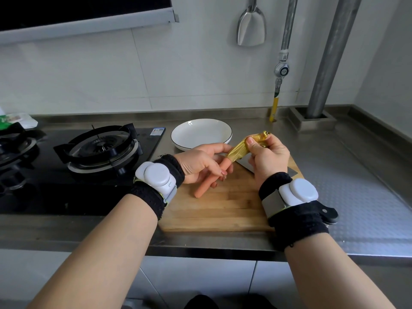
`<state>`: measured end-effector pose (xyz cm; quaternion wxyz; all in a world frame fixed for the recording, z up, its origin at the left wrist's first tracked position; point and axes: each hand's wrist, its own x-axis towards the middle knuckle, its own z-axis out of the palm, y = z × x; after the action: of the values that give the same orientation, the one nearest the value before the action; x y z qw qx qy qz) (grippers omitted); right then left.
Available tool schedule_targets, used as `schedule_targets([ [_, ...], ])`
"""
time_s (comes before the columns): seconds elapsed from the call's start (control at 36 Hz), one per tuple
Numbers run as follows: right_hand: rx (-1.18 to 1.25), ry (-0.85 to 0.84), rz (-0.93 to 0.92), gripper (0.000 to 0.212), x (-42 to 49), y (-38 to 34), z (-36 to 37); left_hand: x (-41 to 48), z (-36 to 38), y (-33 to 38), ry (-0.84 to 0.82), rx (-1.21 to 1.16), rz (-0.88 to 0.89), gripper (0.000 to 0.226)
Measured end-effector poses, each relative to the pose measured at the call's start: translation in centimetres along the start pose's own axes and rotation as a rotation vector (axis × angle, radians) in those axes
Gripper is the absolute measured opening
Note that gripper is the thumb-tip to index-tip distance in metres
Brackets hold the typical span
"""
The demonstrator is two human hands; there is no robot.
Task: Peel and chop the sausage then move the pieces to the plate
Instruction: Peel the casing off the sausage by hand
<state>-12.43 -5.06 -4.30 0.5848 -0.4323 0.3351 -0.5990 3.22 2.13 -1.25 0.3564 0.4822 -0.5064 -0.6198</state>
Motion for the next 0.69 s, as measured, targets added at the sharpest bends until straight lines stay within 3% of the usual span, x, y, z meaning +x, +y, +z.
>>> schedule_targets([
  [0.22,0.027,0.060,-0.002,0.021,0.14,0.07,-0.08,-0.08,-0.10,-0.19,0.018,-0.011,0.038,0.055],
  [0.33,0.079,-0.015,0.109,0.021,0.21,-0.05,0.12,-0.15,0.21,0.02,0.062,-0.086,0.087,0.039],
  [0.47,0.141,-0.162,0.163,0.014,0.08,-0.11,0.20,0.28,0.34,0.31,0.251,-0.081,0.148,0.019],
  [0.69,0.165,-0.145,0.142,0.012,-0.06,-0.11,0.30,0.20,0.59,0.58,0.286,-0.124,0.145,0.010],
])
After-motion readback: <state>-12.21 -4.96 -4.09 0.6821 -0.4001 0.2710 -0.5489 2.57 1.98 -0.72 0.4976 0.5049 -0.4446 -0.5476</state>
